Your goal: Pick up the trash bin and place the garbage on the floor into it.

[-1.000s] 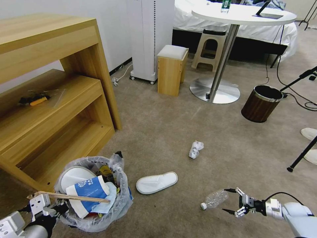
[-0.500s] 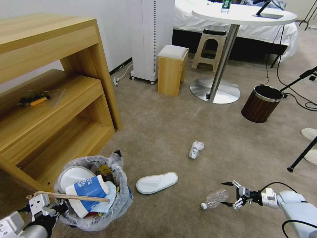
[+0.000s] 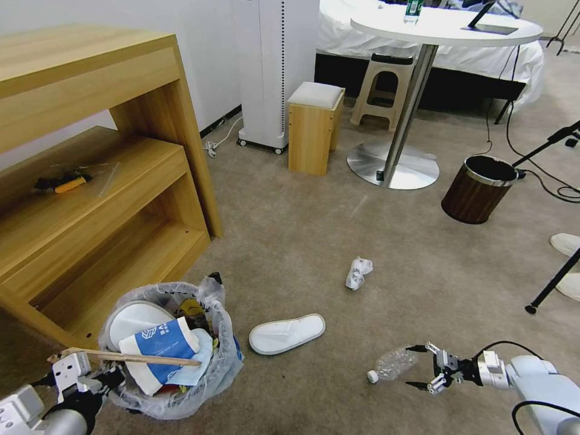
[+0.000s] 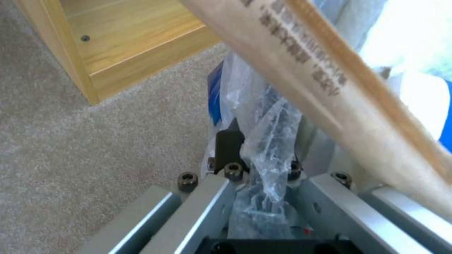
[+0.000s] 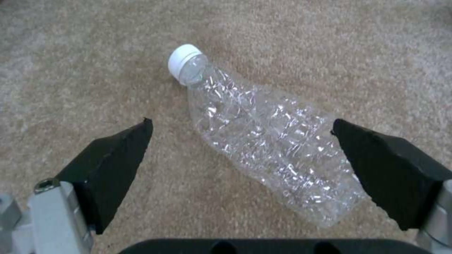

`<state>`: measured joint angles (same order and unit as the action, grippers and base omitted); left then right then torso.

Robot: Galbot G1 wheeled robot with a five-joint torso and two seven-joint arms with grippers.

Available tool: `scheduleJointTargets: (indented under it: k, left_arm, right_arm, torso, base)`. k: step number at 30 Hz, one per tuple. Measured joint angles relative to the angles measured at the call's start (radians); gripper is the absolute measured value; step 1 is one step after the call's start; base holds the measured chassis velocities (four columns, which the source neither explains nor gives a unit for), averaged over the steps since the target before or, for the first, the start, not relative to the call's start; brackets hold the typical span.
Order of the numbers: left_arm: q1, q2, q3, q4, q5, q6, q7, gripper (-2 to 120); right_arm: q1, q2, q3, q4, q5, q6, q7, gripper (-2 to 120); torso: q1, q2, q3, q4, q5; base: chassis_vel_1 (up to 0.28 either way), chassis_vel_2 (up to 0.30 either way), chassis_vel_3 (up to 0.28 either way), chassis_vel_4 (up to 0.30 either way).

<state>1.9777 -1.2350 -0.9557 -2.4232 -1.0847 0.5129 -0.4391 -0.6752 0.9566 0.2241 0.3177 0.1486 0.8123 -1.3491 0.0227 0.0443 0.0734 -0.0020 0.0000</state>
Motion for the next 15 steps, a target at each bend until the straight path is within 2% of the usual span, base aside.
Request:
scheduleJointTargets:
  k: [15]
  left_arm:
    - [-0.001,0.014,-0.004,-0.01,-0.017,-0.002,-0.002,0]
  right_arm:
    - [0.065,0.022,-0.025,-0.087,-0.028,-0.001,0.013,97]
  torso:
    - [0.0,0.0,0.0,0.0002,0.0]
  base:
    - [0.0,0.0,0.0,0.0]
